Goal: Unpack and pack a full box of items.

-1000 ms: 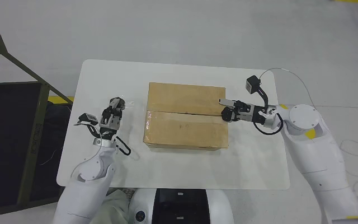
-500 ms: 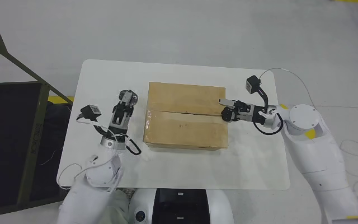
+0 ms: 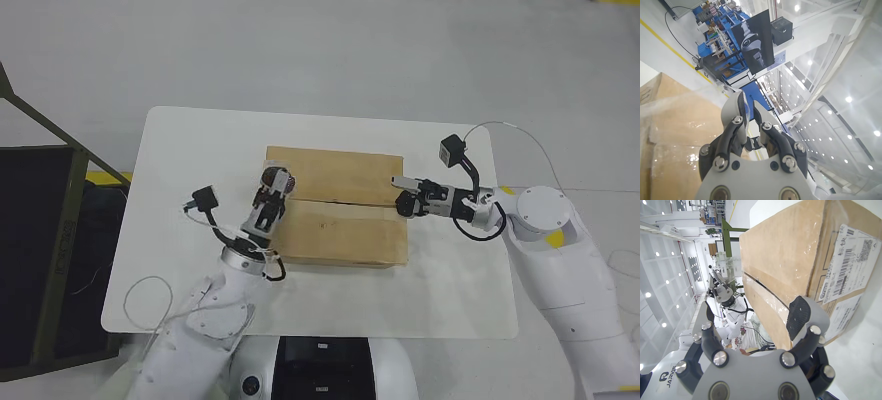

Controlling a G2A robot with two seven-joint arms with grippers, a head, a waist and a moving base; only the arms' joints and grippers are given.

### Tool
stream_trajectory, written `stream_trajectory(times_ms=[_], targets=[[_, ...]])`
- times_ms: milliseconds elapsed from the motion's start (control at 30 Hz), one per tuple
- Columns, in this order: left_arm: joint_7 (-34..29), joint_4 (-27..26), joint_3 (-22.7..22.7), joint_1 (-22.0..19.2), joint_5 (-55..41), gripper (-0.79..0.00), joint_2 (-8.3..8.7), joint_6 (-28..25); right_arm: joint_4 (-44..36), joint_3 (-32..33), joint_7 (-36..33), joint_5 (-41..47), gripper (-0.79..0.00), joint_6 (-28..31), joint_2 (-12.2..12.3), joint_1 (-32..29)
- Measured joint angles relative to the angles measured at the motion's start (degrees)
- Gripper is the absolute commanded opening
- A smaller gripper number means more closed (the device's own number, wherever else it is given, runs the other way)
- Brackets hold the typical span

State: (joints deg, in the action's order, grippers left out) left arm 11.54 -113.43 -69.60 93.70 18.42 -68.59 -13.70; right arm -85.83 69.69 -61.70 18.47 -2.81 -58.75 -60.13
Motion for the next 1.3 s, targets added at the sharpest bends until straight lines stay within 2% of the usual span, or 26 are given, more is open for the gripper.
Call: stream_trajectory(times_ms=[100,733,1300], targets=[[-0.81,-0.05,1.11,-0.62,2.32,-0.785,-0.22,1.95,0.00,0.00,0.00,0.00,0.000,0.00,0.00,0.00],[-10.59,0.63,6.80,-4.41,11.76,-0.785,-1.37,15.24,0.00,0.00,0.00,0.00,0.000,0.00,0.00,0.00],[-14.01,2.85,9.44,-6.47,14.40,-0.785,-2.39,20.26,0.00,0.00,0.00,0.00,0.000,0.00,0.00,0.00]])
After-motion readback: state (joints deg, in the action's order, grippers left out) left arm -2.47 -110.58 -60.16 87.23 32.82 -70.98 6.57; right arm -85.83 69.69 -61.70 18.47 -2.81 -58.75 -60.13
